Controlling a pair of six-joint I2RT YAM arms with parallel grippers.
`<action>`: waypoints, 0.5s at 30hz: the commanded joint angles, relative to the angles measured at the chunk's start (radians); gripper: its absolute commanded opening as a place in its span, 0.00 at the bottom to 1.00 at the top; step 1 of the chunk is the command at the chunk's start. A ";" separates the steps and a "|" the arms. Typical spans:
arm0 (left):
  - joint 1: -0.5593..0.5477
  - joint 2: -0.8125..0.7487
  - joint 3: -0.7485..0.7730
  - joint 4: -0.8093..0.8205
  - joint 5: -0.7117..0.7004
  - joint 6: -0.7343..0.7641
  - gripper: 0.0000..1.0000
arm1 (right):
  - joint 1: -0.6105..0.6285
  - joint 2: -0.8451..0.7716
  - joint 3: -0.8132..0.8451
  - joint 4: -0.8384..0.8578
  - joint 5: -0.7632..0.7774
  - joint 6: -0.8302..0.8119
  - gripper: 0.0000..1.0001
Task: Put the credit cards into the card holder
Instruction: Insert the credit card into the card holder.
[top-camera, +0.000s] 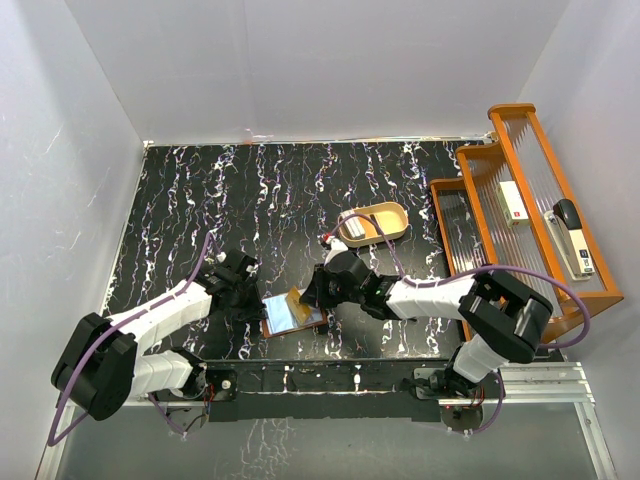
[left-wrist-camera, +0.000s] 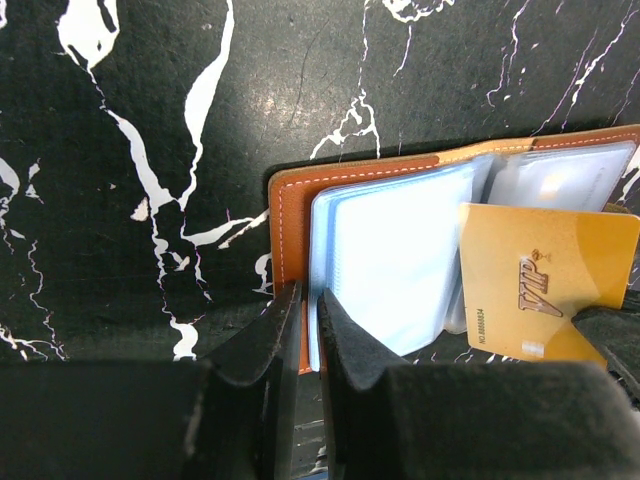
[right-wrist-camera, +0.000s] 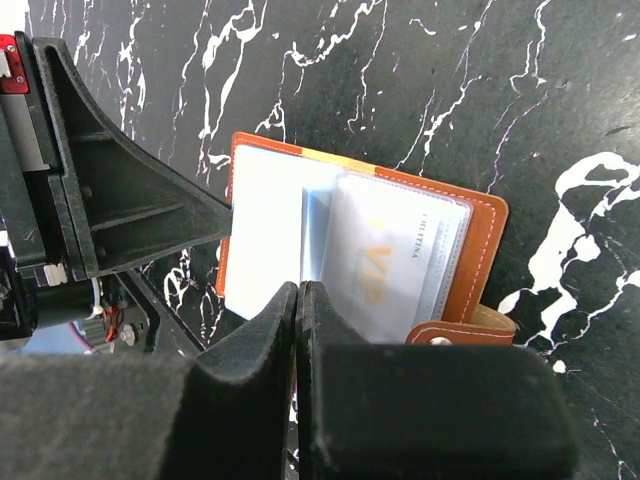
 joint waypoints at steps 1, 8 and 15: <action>0.005 0.000 -0.017 -0.020 -0.012 0.002 0.11 | 0.006 0.007 -0.015 0.092 -0.021 0.013 0.00; 0.005 0.001 -0.015 -0.019 -0.011 0.003 0.12 | 0.005 0.030 -0.038 0.129 -0.020 0.027 0.00; 0.005 -0.002 -0.027 0.000 0.014 -0.007 0.12 | 0.005 0.049 -0.038 0.151 0.009 0.022 0.01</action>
